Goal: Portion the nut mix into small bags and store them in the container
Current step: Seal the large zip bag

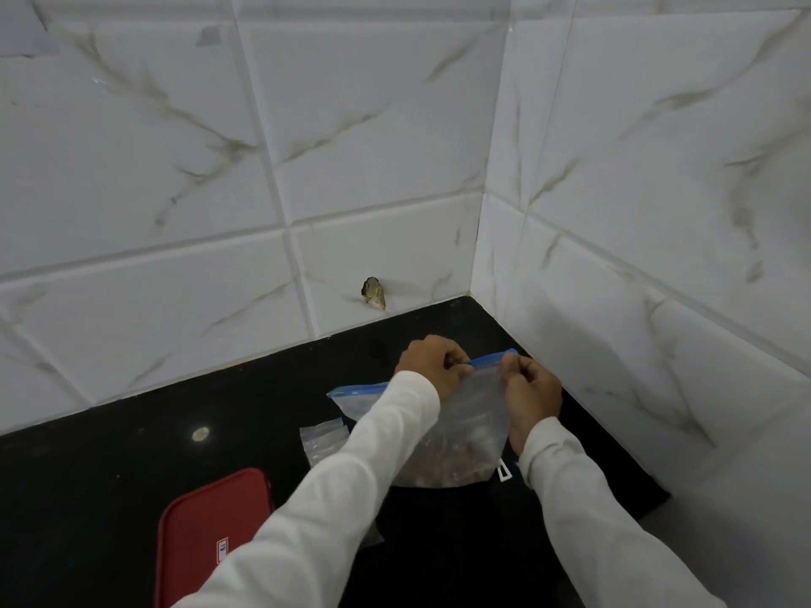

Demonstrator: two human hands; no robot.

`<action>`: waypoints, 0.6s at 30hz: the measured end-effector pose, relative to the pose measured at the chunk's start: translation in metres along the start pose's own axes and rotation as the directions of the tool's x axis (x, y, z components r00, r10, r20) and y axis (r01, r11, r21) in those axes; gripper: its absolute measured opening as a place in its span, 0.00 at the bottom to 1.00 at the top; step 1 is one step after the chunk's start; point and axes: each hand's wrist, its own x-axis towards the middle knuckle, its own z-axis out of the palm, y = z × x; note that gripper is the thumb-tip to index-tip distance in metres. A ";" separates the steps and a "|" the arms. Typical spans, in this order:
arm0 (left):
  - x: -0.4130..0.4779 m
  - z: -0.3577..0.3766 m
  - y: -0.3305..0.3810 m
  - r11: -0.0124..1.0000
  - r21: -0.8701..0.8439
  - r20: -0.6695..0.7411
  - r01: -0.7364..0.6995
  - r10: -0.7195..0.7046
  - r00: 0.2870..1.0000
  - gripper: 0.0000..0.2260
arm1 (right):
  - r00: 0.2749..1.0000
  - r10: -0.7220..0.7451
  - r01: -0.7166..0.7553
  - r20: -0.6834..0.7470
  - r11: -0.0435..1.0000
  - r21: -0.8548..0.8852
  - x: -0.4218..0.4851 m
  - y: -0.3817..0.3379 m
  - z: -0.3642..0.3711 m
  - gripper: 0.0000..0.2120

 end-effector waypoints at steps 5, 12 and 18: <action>-0.001 -0.002 0.000 0.997 0.072 -0.084 0.010 -0.004 0.996 0.07 | 0.999 0.033 -0.034 0.039 0.999 0.027 -0.003 0.003 0.007 0.08; -0.008 -0.020 -0.023 0.993 0.114 0.015 0.031 -0.033 0.999 0.05 | 0.997 0.073 -0.073 0.014 0.996 0.045 0.001 0.005 0.001 0.11; -0.010 -0.027 -0.032 0.993 0.103 -0.098 0.054 -0.044 0.994 0.08 | 0.995 0.070 -0.073 0.071 0.997 0.034 -0.006 0.003 0.006 0.11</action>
